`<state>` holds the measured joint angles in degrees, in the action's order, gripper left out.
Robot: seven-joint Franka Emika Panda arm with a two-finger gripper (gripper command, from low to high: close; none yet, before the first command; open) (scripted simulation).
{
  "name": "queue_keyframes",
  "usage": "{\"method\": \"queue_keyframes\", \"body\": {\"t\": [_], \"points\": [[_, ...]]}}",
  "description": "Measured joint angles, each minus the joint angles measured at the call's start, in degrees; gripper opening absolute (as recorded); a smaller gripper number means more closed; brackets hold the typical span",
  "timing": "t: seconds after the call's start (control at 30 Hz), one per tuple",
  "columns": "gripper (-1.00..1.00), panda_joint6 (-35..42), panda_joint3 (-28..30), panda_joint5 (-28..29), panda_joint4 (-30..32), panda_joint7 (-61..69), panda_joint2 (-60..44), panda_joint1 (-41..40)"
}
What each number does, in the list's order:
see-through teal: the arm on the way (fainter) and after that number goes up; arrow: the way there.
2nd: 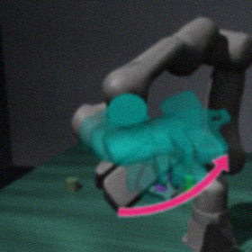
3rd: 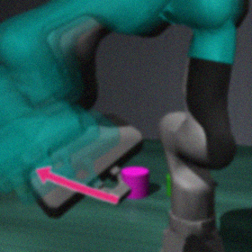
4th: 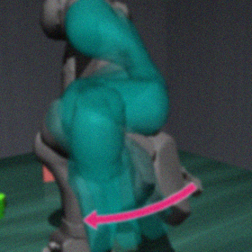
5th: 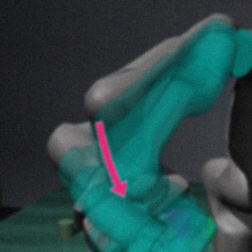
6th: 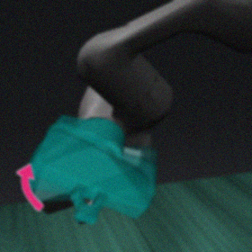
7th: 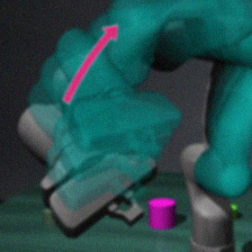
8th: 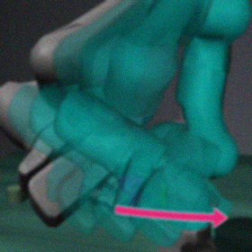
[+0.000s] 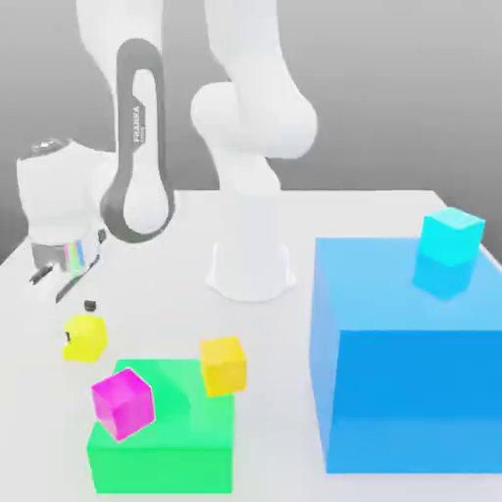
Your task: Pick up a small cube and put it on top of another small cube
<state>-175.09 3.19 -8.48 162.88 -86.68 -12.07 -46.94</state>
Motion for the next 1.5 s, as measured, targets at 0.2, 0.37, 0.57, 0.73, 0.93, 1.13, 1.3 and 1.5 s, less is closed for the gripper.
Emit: {"method": "queue_keyframes", "body": {"t": [0.2, 0.37, 0.57, 0.73, 0.93, 1.13, 1.3, 1.5], "points": [[-1.00, -2.0, -1.4, -0.3, -0.3, 0.4, -2.4, -1.4], [-1.00, 0.0, -0.4, 0.7, 0.0, -0.6, 0.2, -0.6], [-1.00, 7.3, 2.3, 6.4, 1.5, -4.7, 9.0, 0.5], [-1.00, 14.3, -0.6, 10.0, 1.6, -12.8, 15.9, 1.8], [-1.00, 24.7, -9.4, 8.0, -1.5, -30.2, 23.3, 8.1], [-1.00, 34.6, -18.7, 1.7, -4.6, -45.3, 30.5, 16.4], [-1.00, 36.1, -24.4, -1.5, -5.4, -54.0, 31.3, 20.8], [1.00, 28.0, -25.6, -0.2, -3.6, -55.7, 24.9, 20.6]]}}
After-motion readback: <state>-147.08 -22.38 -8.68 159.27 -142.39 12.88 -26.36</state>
